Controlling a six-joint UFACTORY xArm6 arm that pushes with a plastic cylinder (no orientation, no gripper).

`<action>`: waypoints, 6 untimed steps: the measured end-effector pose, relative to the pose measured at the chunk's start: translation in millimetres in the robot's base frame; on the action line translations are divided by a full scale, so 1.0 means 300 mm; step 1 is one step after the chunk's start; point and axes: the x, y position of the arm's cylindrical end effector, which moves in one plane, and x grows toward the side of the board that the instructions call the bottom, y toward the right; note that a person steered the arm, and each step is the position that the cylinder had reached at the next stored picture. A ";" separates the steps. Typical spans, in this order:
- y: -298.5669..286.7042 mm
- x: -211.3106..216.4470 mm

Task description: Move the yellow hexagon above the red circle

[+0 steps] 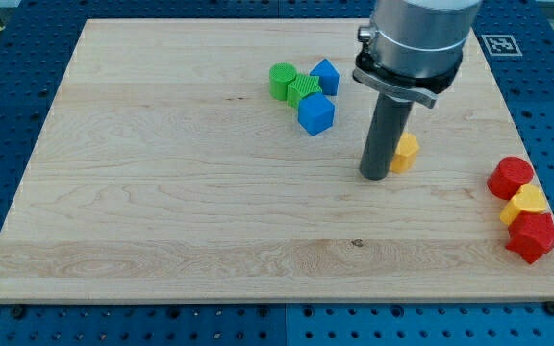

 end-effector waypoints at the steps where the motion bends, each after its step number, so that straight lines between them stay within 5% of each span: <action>1: -0.034 -0.013; 6: 0.084 -0.129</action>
